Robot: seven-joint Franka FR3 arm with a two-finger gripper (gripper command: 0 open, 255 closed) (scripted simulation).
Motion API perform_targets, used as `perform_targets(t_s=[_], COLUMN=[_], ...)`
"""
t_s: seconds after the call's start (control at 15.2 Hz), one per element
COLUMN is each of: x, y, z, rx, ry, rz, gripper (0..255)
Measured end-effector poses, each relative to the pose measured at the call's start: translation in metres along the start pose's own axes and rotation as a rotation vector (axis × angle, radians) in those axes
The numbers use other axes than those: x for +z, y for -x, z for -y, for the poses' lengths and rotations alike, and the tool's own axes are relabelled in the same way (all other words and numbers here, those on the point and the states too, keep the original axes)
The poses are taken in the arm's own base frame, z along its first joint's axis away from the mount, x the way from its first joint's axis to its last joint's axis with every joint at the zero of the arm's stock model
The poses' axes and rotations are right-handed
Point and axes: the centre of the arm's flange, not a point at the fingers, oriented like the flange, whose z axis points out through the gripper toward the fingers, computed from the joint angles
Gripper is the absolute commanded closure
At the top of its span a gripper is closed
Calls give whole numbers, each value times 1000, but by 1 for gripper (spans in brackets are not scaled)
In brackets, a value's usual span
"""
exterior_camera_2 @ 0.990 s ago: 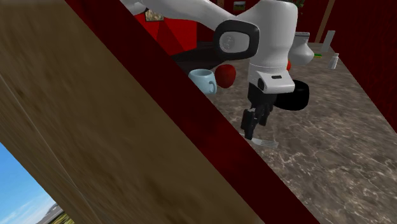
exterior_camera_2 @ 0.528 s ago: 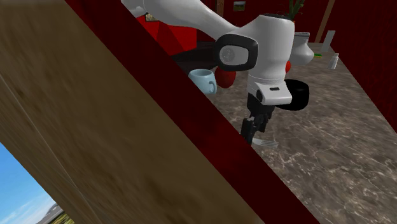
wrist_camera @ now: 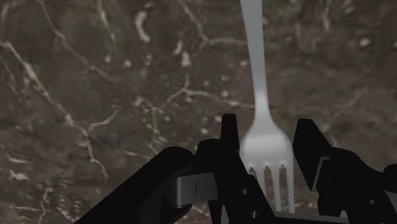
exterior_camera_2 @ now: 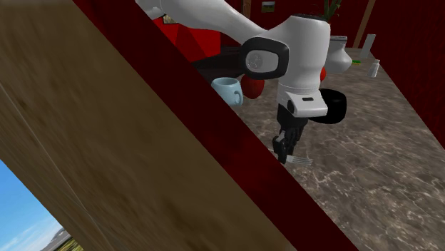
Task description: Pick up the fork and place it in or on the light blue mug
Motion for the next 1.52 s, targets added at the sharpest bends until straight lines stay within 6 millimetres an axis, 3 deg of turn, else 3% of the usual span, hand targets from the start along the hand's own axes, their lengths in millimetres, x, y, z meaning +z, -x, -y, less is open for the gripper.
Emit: perform_targets(t_s=[0.53,1.52], x=[-1,-76], y=[0,-3], z=[1,4], rx=[-2,-3], ry=[-1,-2], rz=[1,3], gripper=[255,255])
